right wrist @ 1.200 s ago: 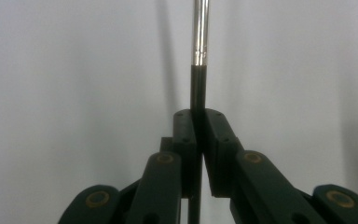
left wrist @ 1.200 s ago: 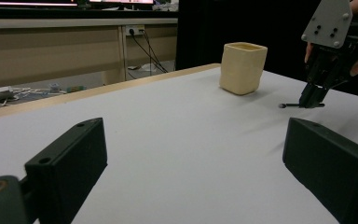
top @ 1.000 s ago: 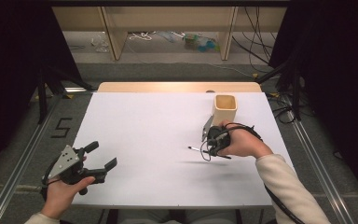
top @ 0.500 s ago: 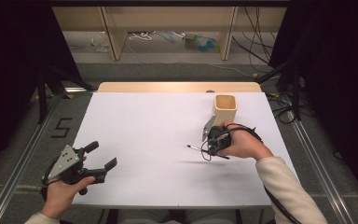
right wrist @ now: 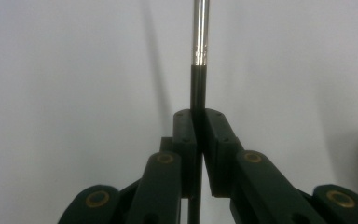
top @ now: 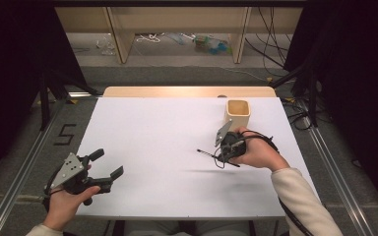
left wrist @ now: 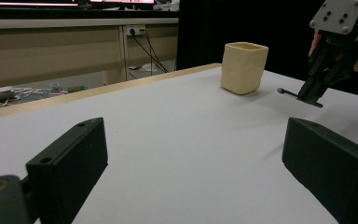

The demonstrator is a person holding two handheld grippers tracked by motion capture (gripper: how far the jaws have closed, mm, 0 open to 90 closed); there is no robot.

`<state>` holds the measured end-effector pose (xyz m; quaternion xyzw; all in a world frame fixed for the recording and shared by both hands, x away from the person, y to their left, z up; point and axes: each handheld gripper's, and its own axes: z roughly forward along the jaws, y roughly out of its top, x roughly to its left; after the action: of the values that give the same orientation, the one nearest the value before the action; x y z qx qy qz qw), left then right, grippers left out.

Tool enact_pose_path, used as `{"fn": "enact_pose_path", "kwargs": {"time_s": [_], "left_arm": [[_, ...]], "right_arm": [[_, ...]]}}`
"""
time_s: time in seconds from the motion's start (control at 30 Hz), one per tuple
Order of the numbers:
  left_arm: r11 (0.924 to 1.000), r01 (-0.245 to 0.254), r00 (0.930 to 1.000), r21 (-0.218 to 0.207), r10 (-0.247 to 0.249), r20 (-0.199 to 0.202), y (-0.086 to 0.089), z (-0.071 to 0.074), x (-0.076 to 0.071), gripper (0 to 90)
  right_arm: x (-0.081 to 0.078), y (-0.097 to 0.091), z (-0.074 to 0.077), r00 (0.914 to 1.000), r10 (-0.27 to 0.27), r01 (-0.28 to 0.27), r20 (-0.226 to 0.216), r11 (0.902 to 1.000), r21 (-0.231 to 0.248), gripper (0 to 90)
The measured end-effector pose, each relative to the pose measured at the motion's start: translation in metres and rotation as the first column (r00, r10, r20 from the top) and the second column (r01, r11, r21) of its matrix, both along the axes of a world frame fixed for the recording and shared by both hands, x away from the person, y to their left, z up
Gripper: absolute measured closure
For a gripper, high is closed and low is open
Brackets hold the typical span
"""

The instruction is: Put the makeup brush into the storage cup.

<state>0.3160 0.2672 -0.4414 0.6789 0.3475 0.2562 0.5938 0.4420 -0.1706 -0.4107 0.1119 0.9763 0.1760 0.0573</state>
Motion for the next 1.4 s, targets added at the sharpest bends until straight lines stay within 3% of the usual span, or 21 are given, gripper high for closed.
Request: {"fn": "enact_pose_path", "kwargs": {"time_s": [0.27,0.67,1.4], "left_arm": [[1.0000,0.000,1.0000,0.000,0.000,0.000,0.000,0.000,0.000,6.3],[1.0000,0.000,1.0000,0.001,0.000,0.001,0.000,0.000,0.000,6.4],[1.0000,-0.001,1.0000,0.002,0.001,0.001,0.000,0.000,0.000,6.4]], "right_arm": [[0.000,-0.003,0.001,0.9999,-0.009,0.008,0.010,0.9996,0.029,84.5],[-0.001,-0.010,0.004,0.9984,-0.041,0.037,0.040,0.9928,0.114,84.5],[0.000,-0.016,0.005,0.9943,-0.082,0.069,0.068,0.9819,0.177,84.6]]}}
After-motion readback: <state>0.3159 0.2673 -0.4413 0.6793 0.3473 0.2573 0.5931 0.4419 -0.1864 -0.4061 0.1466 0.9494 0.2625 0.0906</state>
